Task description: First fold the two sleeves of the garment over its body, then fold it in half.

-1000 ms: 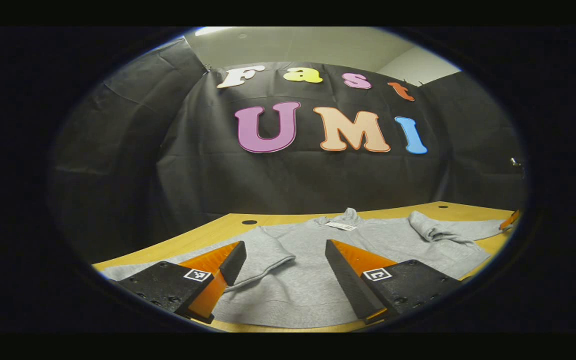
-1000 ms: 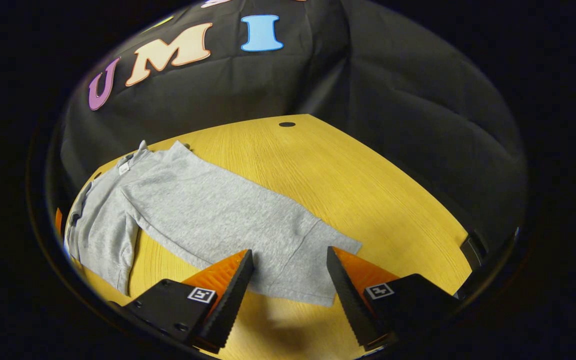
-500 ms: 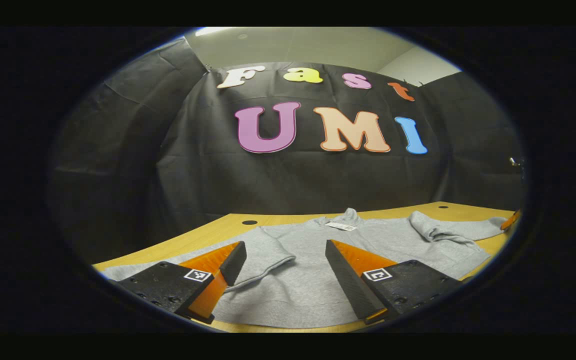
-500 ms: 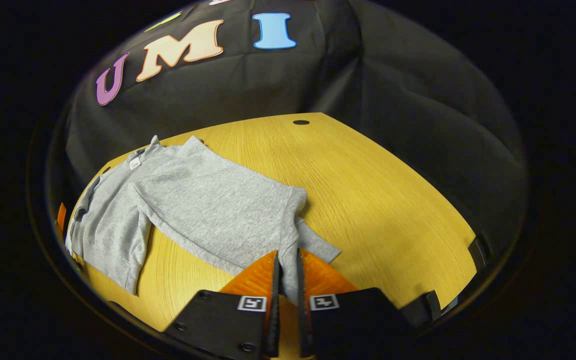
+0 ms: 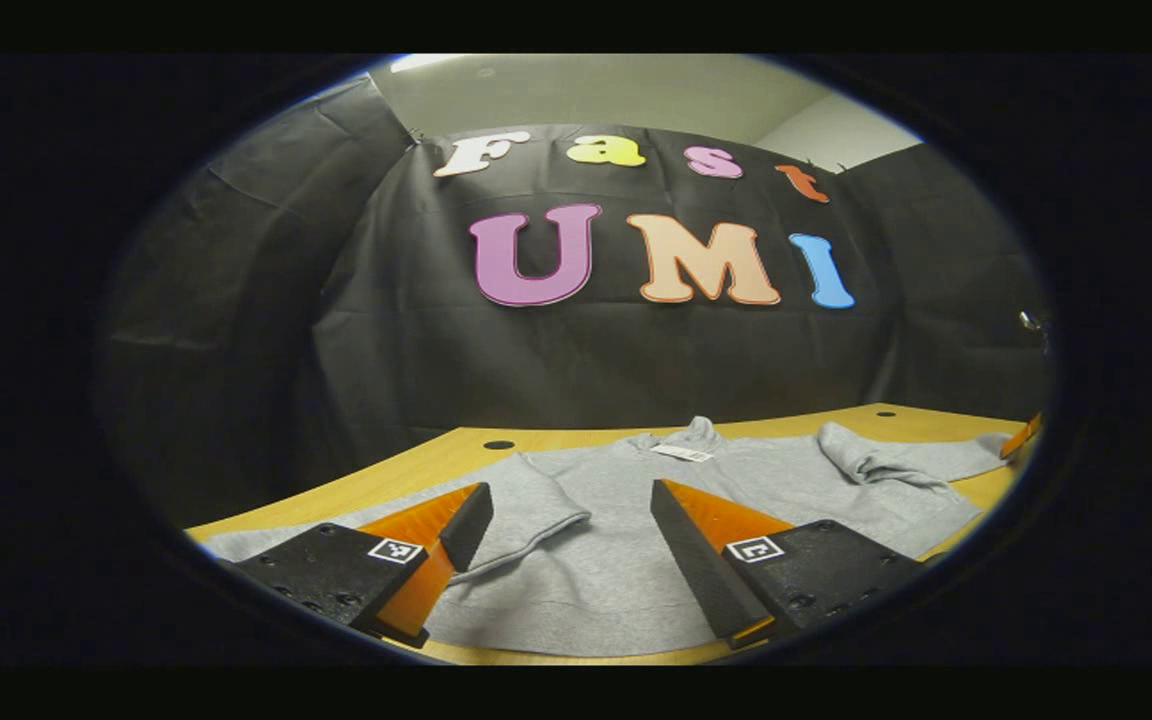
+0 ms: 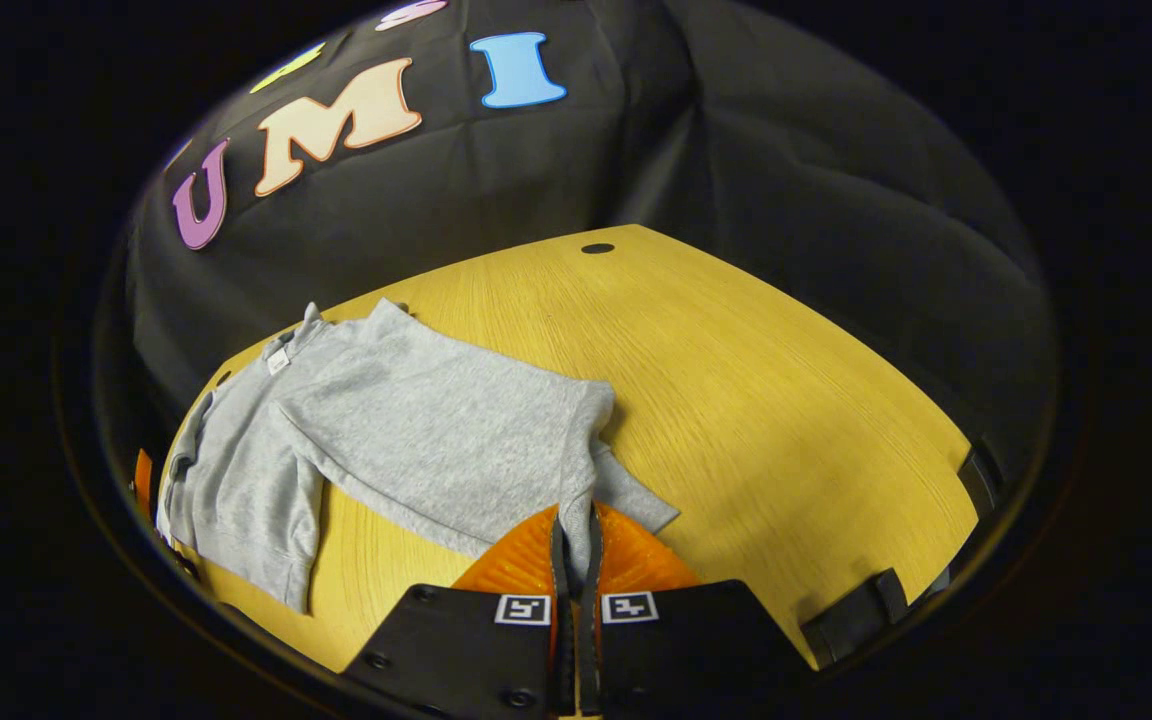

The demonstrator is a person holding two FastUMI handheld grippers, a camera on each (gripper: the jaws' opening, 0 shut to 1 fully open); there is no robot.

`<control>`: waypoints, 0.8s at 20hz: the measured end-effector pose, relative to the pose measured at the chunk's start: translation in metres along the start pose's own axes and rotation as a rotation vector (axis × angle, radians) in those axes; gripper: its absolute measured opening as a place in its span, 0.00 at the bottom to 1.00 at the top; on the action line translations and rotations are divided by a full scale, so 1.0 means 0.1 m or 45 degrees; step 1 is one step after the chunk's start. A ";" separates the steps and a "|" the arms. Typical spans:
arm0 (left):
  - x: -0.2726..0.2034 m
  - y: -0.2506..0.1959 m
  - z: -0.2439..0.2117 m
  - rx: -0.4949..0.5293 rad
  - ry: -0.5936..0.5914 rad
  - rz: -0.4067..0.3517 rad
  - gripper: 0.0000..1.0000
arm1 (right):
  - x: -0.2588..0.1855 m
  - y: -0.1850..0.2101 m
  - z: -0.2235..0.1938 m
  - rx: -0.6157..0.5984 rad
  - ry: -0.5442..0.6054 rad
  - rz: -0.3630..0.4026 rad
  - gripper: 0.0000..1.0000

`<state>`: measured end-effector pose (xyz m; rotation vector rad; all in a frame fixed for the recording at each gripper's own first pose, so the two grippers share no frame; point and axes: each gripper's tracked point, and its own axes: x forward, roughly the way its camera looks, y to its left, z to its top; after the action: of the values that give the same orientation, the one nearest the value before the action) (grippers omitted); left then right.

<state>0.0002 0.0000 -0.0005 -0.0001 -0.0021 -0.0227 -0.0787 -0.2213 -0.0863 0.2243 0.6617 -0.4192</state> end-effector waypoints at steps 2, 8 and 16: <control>0.00 0.00 0.00 0.000 0.000 0.000 0.94 | -0.02 0.14 0.14 0.028 -0.026 0.053 0.04; 0.00 0.00 0.01 -0.001 -0.001 0.000 0.94 | 0.05 0.83 0.62 -0.019 -0.141 0.194 0.04; 0.00 0.01 0.00 -0.001 0.000 0.001 0.94 | 0.19 2.19 0.93 -0.152 -0.187 0.427 0.04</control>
<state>-0.0002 0.0005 -0.0002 -0.0007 -0.0020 -0.0222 0.0832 -0.0620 -0.0113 0.1846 0.4916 -0.0729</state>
